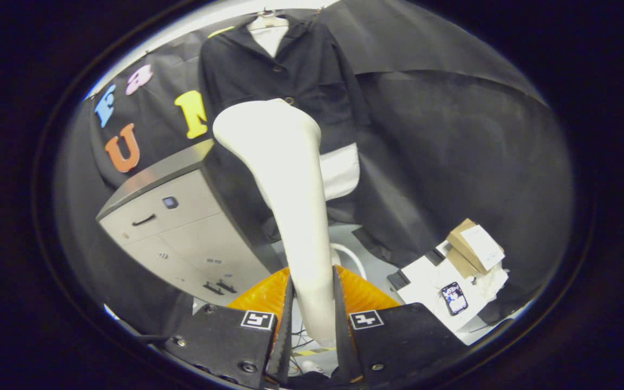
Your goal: Iron the clothes twice with a garment steamer, once on the left side and once on the right side.
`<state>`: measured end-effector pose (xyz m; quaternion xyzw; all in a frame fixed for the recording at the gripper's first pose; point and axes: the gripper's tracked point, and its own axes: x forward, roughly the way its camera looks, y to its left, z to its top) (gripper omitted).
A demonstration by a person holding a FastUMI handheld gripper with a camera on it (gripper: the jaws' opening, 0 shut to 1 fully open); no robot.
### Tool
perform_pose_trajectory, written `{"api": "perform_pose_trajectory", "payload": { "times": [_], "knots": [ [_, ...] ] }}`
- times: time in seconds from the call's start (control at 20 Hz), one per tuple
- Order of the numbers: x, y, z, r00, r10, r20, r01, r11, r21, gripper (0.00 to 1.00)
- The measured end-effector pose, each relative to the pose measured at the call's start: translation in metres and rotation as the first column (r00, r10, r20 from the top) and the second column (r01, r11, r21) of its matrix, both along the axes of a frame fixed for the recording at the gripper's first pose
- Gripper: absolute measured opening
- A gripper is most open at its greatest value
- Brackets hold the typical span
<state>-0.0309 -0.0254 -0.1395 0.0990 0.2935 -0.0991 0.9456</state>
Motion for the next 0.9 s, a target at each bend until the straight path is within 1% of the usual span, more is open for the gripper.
{"api": "perform_pose_trajectory", "payload": {
  "times": [0.1, 0.3, 0.45, 0.65, 0.9],
  "knots": [
    [-0.018, 0.025, 0.006, 0.998, 0.055, 0.01, -0.055, 0.998, -0.044, 0.37],
    [-0.044, 0.071, 0.009, 0.989, 0.147, 0.012, -0.146, 0.985, -0.094, 0.37],
    [-0.057, 0.096, -0.001, 0.978, 0.208, -0.009, -0.208, 0.972, -0.109, 0.37],
    [-0.067, 0.108, -0.014, 0.971, 0.235, -0.04, -0.238, 0.966, -0.1, 0.37],
    [-0.068, 0.108, -0.012, 0.971, 0.234, -0.037, -0.237, 0.966, -0.101, 0.37]
  ]
}}
